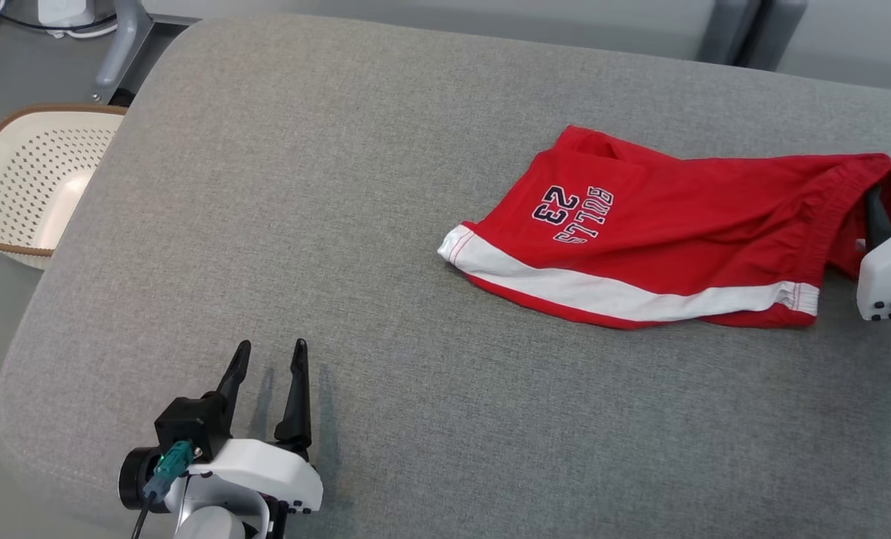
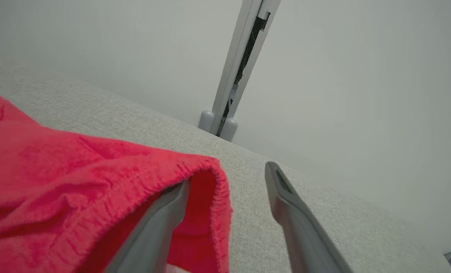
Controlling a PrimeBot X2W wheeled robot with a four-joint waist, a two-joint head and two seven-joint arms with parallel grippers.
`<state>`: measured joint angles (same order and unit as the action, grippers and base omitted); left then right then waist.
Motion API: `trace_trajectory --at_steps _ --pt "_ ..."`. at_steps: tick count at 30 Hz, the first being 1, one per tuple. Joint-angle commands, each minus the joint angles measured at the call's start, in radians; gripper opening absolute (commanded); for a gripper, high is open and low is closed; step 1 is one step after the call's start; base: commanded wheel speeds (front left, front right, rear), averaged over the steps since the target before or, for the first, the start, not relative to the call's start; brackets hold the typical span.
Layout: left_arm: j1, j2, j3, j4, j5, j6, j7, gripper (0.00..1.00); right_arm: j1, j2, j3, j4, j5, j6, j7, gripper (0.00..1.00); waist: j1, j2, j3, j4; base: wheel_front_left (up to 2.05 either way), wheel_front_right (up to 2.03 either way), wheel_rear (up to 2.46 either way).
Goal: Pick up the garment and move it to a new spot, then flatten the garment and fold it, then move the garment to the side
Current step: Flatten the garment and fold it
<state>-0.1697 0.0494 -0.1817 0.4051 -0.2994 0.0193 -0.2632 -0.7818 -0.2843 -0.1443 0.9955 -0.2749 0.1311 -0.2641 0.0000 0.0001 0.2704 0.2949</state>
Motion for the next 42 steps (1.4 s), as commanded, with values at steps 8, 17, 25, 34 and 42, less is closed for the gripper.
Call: trace_trajectory --at_steps 8,17,25,34,42 --pt "0.025 0.003 0.039 0.003 -0.003 0.011 -0.002 1.00 0.097 0.074 -0.033 -0.110 0.036 -0.001 0.000 1.00 0.0000 -0.0001 -0.080 -0.110 0.00 0.00 0.00" --pt "0.040 0.004 0.083 0.004 0.023 0.012 -0.002 1.00 0.260 0.160 -0.017 -0.261 0.138 -0.001 0.000 1.00 0.0000 -0.0001 -0.147 -0.237 0.00 0.00 0.00" --pt "0.083 0.004 0.141 0.009 0.037 0.017 -0.002 1.00 0.393 0.211 0.025 -0.401 0.221 -0.001 0.000 1.00 0.0000 -0.0001 -0.196 -0.312 0.00 0.00 0.00" --pt "0.137 0.003 0.177 0.003 0.035 0.022 -0.002 1.00 0.526 0.228 0.072 -0.466 0.266 -0.001 0.000 1.00 0.0000 -0.0001 -0.246 -0.327 0.00 0.00 0.00" --pt "0.160 0.004 0.188 0.006 0.044 0.017 -0.002 1.00 0.607 0.231 0.123 -0.492 0.371 -0.001 0.000 1.00 0.0000 -0.0001 -0.268 -0.317 0.00 0.00 0.00"
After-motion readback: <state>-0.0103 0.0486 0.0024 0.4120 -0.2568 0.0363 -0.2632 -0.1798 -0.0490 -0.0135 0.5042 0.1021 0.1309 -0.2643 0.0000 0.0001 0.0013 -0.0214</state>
